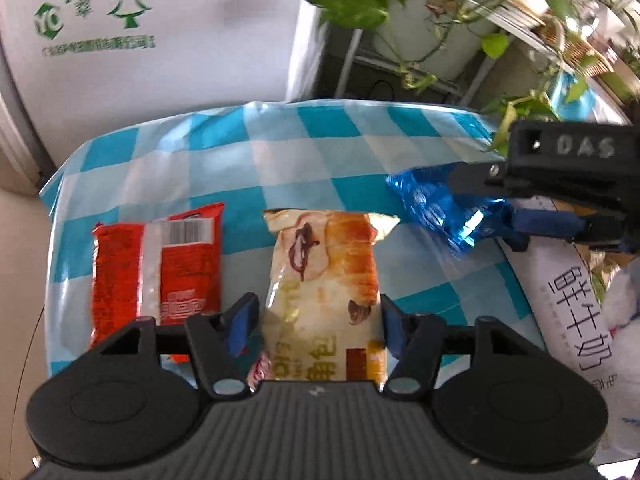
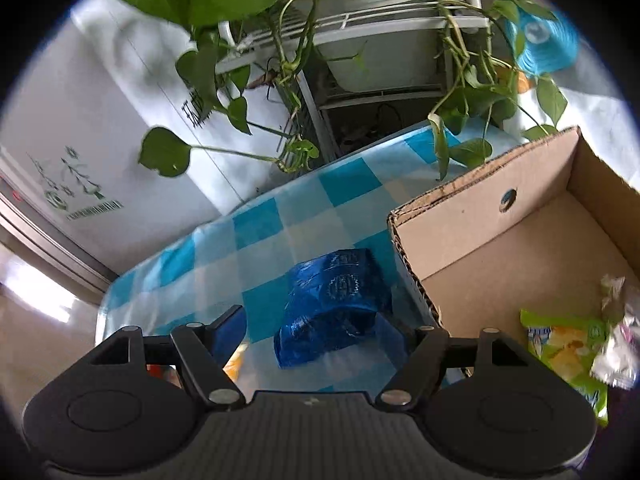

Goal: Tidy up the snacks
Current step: 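Grasp the beige croissant bag with left gripper while right gripper moves toward the blue foil bag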

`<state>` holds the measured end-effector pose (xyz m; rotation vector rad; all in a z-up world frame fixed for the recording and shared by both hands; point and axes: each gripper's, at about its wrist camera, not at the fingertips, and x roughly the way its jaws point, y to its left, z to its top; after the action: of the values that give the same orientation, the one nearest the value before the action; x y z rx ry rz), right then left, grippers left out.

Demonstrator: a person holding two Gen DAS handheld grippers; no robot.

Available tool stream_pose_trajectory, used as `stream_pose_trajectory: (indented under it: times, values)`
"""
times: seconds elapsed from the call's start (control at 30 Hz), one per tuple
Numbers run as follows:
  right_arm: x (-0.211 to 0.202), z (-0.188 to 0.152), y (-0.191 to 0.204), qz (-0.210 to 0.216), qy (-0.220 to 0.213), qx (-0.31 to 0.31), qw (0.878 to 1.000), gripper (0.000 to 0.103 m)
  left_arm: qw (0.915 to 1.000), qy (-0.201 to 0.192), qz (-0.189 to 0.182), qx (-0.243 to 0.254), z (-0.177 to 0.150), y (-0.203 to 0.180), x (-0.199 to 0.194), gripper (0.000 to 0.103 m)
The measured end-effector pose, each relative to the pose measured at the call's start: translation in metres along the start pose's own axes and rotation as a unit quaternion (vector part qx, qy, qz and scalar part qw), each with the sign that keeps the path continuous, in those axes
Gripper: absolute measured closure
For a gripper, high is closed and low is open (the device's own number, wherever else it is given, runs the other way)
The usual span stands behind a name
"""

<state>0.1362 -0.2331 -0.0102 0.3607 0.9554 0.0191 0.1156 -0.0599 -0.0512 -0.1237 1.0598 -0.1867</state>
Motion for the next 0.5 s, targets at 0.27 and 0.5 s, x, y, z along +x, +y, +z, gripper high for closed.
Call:
stream_pose_trajectory:
  times: [0.27, 0.5]
  values:
    - [0.023, -0.001, 0.015, -0.042, 0.004, -0.046, 0.998, 0.034, 0.9996, -0.007, 0.017, -0.023, 0.001, 0.011, -0.007, 0.045]
    - [0.027, -0.007, 0.023, -0.056, 0.006, -0.109, 0.992, 0.055, 0.9991, -0.011, 0.029, -0.029, 0.000, 0.025, -0.014, 0.045]
